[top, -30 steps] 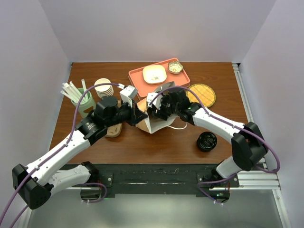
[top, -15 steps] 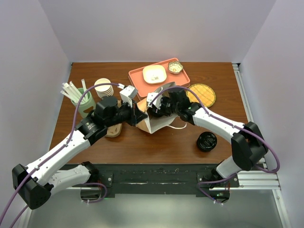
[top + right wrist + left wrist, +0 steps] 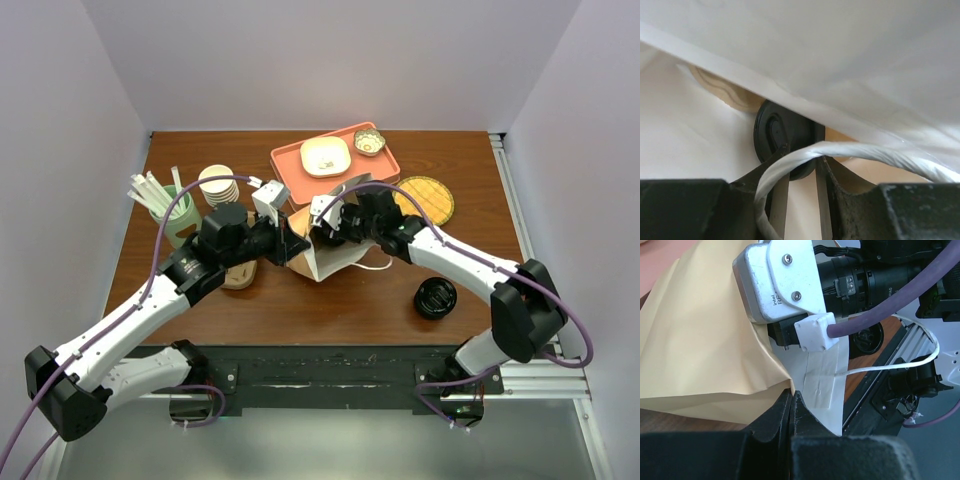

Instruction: Pack the takeout coffee

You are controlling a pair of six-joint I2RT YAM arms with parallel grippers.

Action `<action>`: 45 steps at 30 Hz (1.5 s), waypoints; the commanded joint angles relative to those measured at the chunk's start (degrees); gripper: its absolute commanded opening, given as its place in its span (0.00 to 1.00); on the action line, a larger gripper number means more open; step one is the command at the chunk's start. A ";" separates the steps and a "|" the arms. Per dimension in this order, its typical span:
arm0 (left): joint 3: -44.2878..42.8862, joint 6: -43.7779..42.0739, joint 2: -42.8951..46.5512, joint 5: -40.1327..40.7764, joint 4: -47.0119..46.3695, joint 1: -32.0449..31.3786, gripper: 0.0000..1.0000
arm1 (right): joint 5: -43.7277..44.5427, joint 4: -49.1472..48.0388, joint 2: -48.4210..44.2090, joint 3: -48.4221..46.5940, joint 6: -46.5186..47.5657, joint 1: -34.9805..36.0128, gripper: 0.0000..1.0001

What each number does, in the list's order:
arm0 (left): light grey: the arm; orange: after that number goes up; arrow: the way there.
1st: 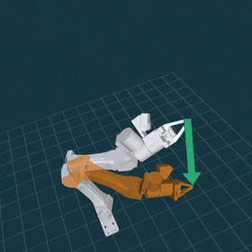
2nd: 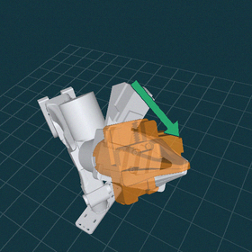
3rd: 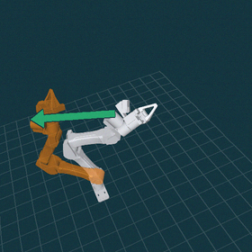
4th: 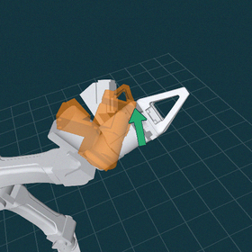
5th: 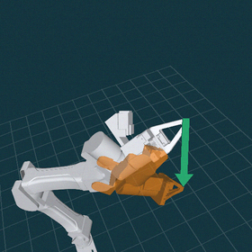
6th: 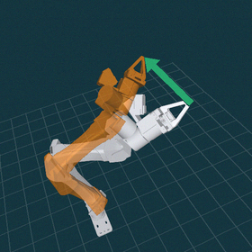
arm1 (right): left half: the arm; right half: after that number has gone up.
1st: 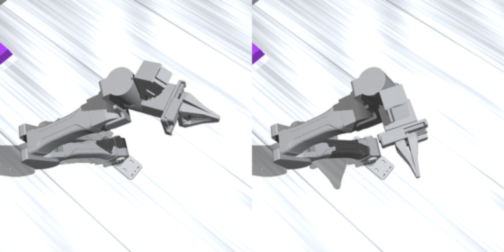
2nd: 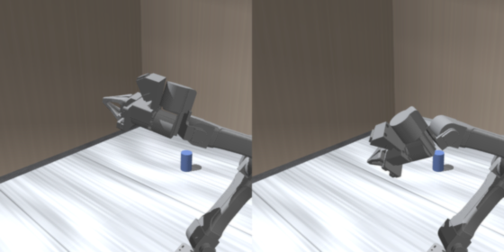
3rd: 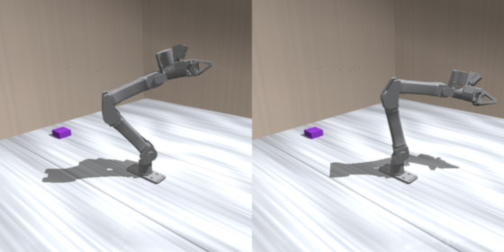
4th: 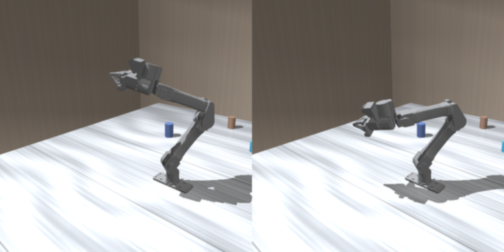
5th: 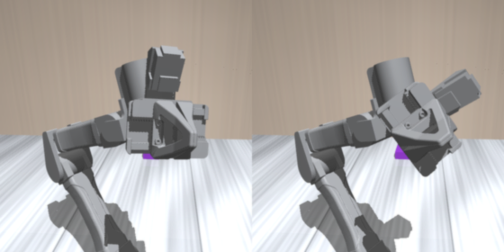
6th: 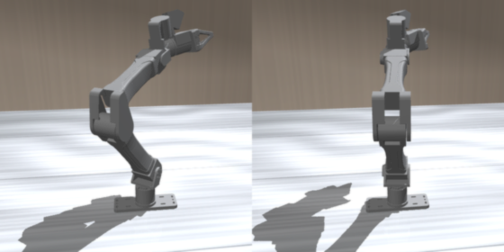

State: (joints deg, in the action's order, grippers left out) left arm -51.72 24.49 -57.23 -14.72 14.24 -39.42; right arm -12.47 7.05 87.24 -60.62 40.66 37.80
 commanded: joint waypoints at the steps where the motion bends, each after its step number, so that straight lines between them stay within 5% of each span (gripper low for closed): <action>1: -1.71 0.03 1.33 -1.19 0.26 -0.75 0.00 | 3.42 4.99 -2.07 -1.25 0.56 -1.15 0.28; 10: -1.71 -0.06 0.63 -0.92 0.62 -0.66 0.00 | 3.42 7.98 -6.21 0.06 0.12 -1.24 0.28; 14: -1.63 -0.14 0.46 -1.36 0.35 -0.75 0.00 | 2.46 8.16 -4.45 -0.64 -2.33 -1.33 0.51; 23: -1.19 0.47 0.72 -2.15 -0.79 -0.75 0.00 | -0.36 3.51 0.03 -1.78 -8.32 -1.33 0.66; 37: -1.18 0.73 0.54 -2.59 -2.20 -0.66 0.00 | -0.80 -0.54 3.90 -3.81 -13.06 -1.33 0.72; 45: -1.19 0.38 0.19 -2.51 -2.37 -0.75 0.00 | -4.57 -0.19 3.72 -1.96 -13.42 -1.33 0.62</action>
State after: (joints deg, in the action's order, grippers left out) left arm -51.75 24.47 -57.30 -13.91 14.26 -39.77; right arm -14.98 6.81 90.00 -63.35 29.08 36.88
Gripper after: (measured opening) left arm 0.012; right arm 0.625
